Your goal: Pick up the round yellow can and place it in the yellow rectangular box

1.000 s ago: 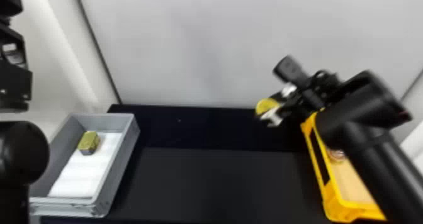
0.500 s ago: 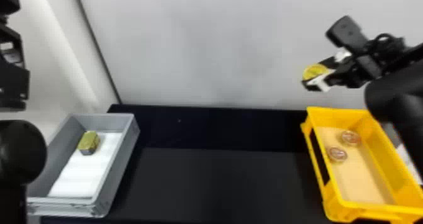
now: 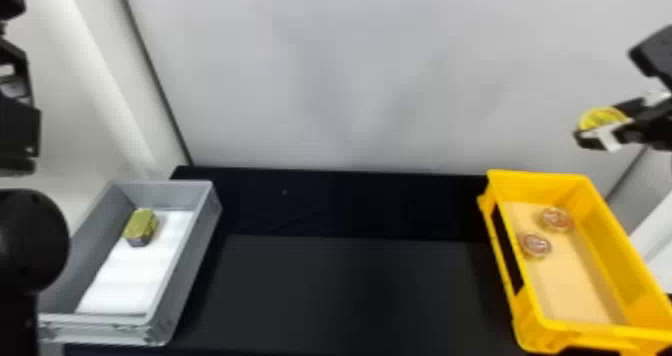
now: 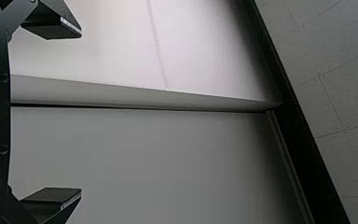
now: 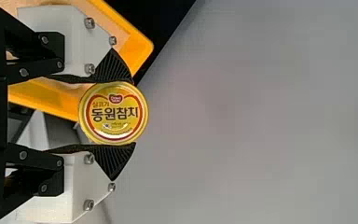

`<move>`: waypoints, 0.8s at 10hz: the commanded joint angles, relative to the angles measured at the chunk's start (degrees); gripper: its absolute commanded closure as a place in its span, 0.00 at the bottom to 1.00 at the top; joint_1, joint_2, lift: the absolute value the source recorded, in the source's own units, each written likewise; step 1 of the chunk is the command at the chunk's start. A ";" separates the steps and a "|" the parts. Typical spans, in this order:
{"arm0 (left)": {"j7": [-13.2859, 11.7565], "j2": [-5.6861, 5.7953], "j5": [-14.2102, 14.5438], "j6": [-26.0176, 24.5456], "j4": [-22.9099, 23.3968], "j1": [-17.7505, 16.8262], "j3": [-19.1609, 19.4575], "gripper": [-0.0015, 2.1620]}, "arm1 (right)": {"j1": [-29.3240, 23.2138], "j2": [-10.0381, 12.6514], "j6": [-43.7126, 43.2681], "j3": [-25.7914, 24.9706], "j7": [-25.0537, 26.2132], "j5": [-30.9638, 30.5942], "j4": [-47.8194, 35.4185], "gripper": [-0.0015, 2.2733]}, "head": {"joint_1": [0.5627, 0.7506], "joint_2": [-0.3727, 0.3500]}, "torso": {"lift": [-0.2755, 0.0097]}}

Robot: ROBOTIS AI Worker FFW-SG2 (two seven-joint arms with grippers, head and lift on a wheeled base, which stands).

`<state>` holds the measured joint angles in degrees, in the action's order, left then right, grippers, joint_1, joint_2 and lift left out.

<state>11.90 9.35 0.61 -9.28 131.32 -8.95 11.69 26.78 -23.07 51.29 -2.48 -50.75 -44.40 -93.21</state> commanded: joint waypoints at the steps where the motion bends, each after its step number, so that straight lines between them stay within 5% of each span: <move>1: -0.03 -0.03 0.00 -0.13 -0.01 -0.19 -0.09 0.04 | -2.87 0.39 -0.82 -6.57 0.63 -0.18 1.63 0.30 | 0.70 0.59 | 0.96; 3: -0.12 0.05 0.00 -0.13 -0.01 -0.19 -0.09 0.04 | -4.63 1.80 -1.43 -11.14 2.74 2.46 5.23 0.30 | 0.70 0.59 | 0.96; 8: -0.39 0.14 -0.08 0.05 -0.01 0.43 0.35 0.04 | -7.18 1.53 -2.23 -13.78 17.78 25.49 16.13 0.30 | 0.70 0.59 | 0.96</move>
<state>11.52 9.49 0.53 -9.30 131.31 -8.74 11.95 20.17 -21.43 49.40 -15.87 -34.93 -24.94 -80.05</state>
